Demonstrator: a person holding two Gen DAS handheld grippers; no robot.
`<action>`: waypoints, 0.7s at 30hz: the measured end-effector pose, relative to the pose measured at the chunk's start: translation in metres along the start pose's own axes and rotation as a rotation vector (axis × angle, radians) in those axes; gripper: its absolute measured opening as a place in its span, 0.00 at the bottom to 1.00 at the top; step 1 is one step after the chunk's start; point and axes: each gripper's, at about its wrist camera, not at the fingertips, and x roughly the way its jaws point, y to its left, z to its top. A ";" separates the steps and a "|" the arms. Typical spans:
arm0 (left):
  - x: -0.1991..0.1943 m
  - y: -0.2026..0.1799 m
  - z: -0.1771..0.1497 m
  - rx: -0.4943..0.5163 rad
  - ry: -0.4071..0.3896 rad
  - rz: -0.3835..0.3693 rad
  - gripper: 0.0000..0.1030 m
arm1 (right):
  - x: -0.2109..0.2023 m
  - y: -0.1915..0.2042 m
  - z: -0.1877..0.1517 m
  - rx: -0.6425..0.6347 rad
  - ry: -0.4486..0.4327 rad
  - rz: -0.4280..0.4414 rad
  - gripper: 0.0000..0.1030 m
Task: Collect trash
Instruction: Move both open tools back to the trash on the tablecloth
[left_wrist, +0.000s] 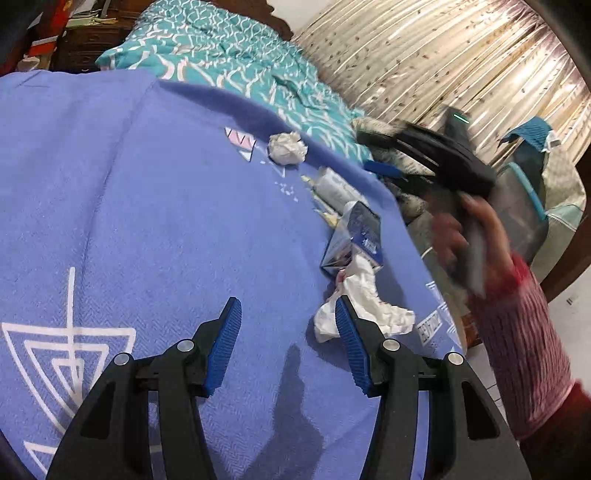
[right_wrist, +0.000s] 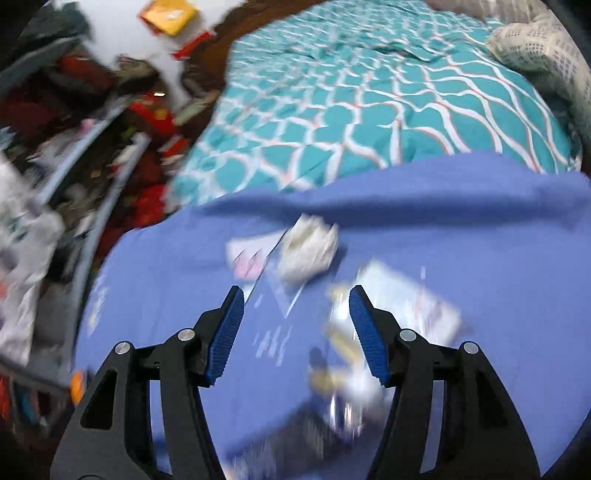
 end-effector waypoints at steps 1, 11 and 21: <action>0.000 0.001 0.000 -0.004 0.001 -0.005 0.49 | 0.015 0.001 0.007 0.021 0.013 -0.030 0.60; -0.010 0.017 0.007 -0.096 -0.062 0.002 0.49 | 0.093 0.045 0.001 -0.055 0.227 -0.014 0.54; -0.047 0.031 0.009 -0.158 -0.227 0.119 0.63 | 0.001 0.140 -0.144 -0.613 0.406 0.408 0.83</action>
